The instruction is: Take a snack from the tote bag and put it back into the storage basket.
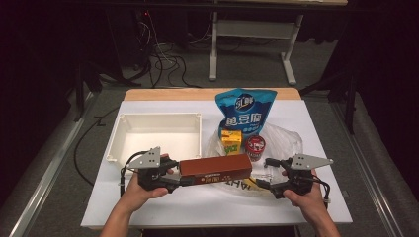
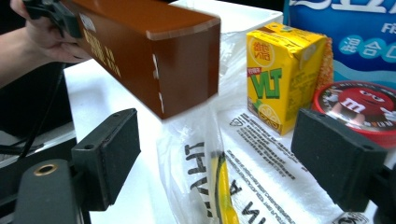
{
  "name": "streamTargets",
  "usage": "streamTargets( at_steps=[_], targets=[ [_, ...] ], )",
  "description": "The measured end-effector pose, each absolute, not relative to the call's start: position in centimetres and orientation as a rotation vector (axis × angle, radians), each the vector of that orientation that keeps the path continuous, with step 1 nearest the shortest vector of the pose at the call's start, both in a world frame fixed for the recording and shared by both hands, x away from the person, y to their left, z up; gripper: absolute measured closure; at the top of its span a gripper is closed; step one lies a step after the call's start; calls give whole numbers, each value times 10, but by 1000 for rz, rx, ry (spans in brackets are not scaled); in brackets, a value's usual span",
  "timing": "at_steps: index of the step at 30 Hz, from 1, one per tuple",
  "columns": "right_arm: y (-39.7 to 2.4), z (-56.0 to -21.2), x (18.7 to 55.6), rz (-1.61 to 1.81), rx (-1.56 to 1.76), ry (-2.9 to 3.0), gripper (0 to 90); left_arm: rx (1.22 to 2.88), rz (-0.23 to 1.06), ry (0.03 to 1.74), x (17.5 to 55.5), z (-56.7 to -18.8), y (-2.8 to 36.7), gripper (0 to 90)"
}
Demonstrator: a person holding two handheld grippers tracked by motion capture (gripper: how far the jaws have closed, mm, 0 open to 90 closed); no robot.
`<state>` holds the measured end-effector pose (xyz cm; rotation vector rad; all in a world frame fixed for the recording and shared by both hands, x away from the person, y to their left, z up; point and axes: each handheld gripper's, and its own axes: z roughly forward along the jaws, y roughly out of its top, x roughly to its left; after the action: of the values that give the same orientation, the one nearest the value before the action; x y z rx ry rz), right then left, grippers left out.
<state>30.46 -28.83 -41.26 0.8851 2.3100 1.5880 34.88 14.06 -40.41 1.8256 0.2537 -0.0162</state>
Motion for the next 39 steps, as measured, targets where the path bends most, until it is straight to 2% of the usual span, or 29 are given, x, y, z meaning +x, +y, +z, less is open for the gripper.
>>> streamTargets(
  at_steps=[5,26,39],
  targets=[
    [-291,-417,305,1600,899,2299,209,1798,19,293,351,-400,156,471],
    [-292,-423,307,1570,923,2309,204,1733,145,477,362,-402,197,473],
    [-290,-425,308,1554,935,2317,202,1690,210,629,370,-416,215,474]
  ],
)
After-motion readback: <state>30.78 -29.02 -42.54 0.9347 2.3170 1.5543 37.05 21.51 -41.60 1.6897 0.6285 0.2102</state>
